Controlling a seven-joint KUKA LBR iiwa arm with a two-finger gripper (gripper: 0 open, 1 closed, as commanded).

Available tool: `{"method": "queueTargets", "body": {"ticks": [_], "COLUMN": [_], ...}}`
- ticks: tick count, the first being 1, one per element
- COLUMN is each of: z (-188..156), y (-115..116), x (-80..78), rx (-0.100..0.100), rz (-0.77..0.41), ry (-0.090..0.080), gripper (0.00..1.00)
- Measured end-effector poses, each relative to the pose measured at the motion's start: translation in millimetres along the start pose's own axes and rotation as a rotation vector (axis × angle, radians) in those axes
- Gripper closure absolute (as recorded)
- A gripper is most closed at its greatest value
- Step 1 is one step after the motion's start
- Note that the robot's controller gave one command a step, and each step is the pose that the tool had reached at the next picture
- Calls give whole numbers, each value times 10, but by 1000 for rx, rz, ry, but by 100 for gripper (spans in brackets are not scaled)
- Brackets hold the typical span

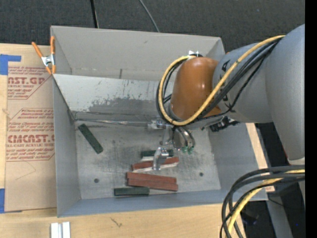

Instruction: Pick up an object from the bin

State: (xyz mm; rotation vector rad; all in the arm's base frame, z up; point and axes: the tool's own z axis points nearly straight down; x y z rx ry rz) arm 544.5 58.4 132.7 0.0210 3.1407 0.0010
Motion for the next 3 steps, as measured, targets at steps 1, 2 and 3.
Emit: {"method": "queueTargets", "body": {"ticks": [1,2,3], "z": [540,539,-723], "y": [-226,-226,-249], "x": [190,190,210], "rx": [-4,-4,1], "rz": [105,105,13], "ry": [-21,-21,-1], "gripper": [100,100,100]}}
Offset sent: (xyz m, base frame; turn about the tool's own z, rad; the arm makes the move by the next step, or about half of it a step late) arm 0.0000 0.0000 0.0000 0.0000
